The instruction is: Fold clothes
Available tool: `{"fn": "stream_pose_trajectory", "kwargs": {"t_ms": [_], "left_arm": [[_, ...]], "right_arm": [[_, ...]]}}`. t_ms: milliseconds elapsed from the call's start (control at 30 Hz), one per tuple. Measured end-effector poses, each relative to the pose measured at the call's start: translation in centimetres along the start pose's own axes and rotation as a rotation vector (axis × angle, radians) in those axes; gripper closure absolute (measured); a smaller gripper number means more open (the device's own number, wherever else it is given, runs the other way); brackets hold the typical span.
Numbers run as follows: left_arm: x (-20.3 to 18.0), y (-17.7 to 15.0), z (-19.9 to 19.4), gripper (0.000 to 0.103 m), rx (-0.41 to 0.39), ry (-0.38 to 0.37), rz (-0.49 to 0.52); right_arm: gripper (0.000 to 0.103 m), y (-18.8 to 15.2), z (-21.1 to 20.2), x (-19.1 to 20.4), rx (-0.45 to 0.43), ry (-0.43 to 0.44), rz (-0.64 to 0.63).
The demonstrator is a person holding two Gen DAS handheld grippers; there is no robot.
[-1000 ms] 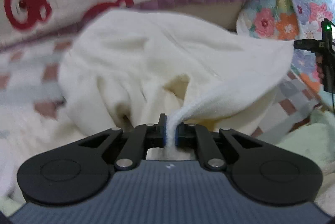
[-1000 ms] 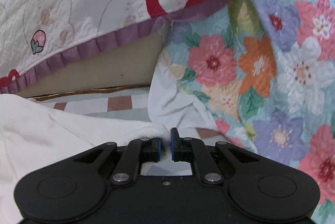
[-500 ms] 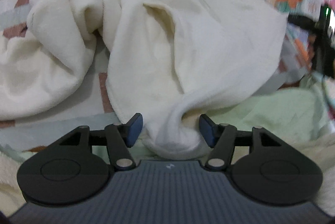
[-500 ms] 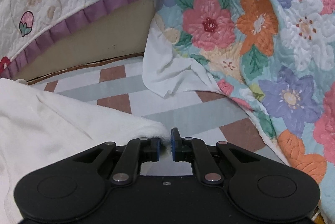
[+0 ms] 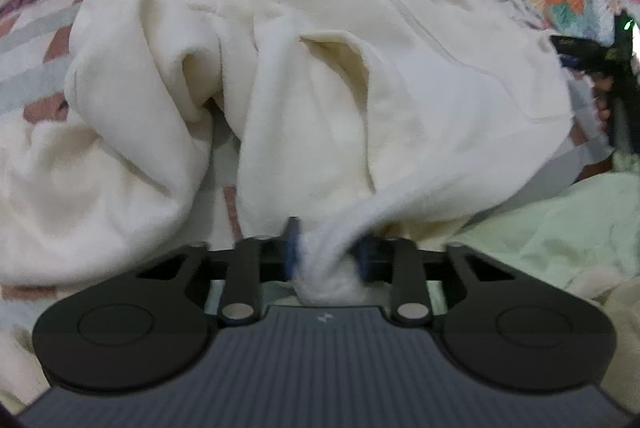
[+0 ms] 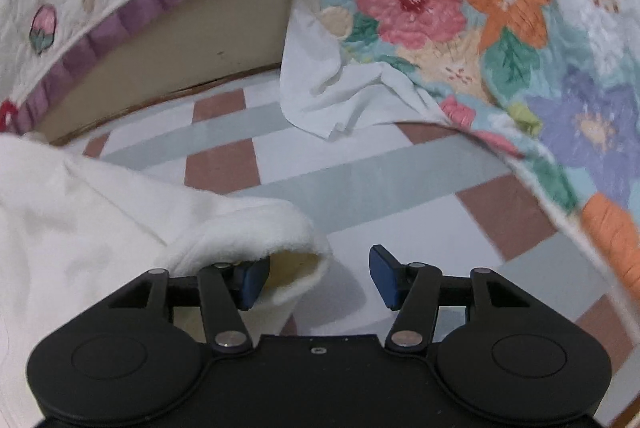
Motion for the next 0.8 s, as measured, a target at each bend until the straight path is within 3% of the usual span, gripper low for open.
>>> {"fn": "stream_pose_trajectory", "kwargs": {"t_ms": [33,100,233,333,400,467,533,633,800], "left_arm": [[0.0,0.1,-0.5,0.087,-0.028,0.007,0.011],[-0.1,0.4,-1.7,0.088,-0.085,0.024,0.036],[0.2,1.9,-3.8,0.088,-0.202,0.063,0.048],[0.3,1.9,-4.1,0.088,-0.227,0.120,0.046],[0.3,1.6,-3.7,0.086,-0.214,0.134,0.050],[0.1,1.6,-2.9,0.086,-0.193,0.142,0.060],[-0.2,1.5,-2.0,0.086,-0.173,0.144,0.074],[-0.9,1.1,-1.4,0.086,-0.167,0.179,0.129],[-1.8,0.9,-2.6,0.089,-0.208,0.236,0.155]], "right_arm": [[0.055,-0.1,0.2,0.1,-0.016,0.025,0.024],[0.096,0.1,0.0,0.7,-0.048,0.064,0.047],[0.097,1.5,-2.6,1.8,-0.138,0.132,0.079],[0.097,2.6,-7.5,0.9,-0.236,0.220,0.128],[0.097,2.4,-9.4,-0.3,-0.268,0.222,0.108],[0.098,1.5,-8.3,-2.0,-0.214,0.146,0.049],[0.099,0.0,-6.0,-4.0,-0.138,0.105,0.068],[0.099,-2.2,-5.3,-4.6,-0.120,0.139,0.167],[0.098,-3.5,-4.7,-3.8,-0.115,0.165,0.162]]}}
Point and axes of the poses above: each gripper's, at about its wrist camera, not at the fingertips, and z roughly the way its jaws point, x to its left, y to its top, the point moved 3 cm from there along z, roughly the way its jaws point, and after that the axes turned 5 degrees about x, right-handed, at the moved point
